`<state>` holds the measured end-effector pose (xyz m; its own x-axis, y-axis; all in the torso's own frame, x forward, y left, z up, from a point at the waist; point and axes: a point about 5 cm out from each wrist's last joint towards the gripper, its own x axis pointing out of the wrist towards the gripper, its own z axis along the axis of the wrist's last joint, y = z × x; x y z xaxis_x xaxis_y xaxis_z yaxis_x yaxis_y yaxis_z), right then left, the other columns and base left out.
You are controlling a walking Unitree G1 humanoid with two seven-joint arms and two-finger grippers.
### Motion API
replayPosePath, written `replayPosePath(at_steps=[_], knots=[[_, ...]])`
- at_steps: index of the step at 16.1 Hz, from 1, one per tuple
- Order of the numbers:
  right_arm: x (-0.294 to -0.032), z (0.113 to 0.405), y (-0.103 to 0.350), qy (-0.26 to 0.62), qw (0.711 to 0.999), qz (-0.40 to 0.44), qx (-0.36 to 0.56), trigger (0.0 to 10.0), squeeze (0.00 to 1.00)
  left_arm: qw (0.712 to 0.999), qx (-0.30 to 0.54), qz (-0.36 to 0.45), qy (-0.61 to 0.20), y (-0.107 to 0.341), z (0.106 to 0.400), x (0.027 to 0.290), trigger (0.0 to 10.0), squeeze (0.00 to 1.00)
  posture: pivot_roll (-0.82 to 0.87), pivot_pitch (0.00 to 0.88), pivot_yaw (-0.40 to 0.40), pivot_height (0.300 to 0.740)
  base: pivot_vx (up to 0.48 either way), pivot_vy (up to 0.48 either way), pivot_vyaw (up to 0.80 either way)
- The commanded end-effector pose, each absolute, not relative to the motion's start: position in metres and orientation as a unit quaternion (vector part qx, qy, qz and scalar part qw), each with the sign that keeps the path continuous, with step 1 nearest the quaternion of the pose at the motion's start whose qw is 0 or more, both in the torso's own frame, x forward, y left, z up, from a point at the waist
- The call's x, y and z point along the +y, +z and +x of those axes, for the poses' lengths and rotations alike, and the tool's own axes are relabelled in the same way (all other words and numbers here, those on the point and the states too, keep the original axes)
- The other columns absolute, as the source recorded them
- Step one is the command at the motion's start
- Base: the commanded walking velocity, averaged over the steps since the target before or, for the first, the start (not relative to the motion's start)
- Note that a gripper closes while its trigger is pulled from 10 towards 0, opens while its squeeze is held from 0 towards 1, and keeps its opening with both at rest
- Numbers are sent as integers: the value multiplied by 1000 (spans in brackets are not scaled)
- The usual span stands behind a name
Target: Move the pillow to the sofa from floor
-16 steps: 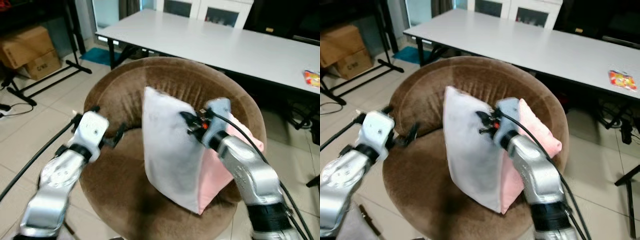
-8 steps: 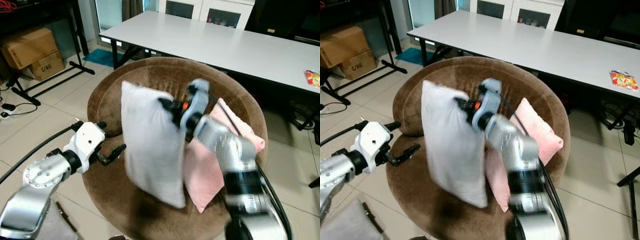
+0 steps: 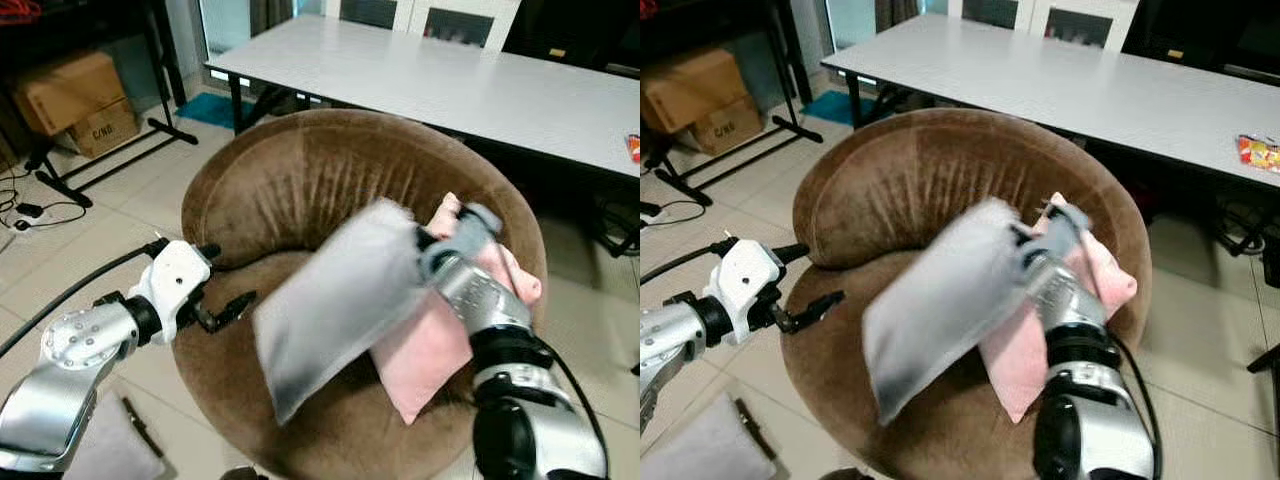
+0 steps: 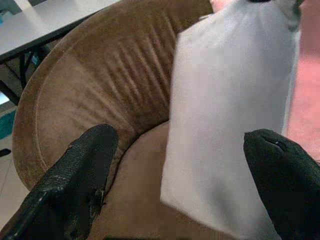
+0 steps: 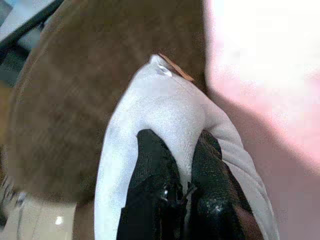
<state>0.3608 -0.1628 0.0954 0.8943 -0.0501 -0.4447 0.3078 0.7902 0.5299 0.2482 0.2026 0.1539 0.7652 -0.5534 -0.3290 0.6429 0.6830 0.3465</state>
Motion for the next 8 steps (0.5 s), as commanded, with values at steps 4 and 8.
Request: replayPosePath(at_steps=[4,8], knots=[[-194,361,100,-132,941,277,141,10000,1000,909,94,229,-334,156,248,200,10000,188,-47,0,-28,740,0,0,0],[-227,353,119,-120,954,267,60,10000,1000,934,59,222,-273,158,256,199,10000,173,-49,0,-30,740,0,0,0]])
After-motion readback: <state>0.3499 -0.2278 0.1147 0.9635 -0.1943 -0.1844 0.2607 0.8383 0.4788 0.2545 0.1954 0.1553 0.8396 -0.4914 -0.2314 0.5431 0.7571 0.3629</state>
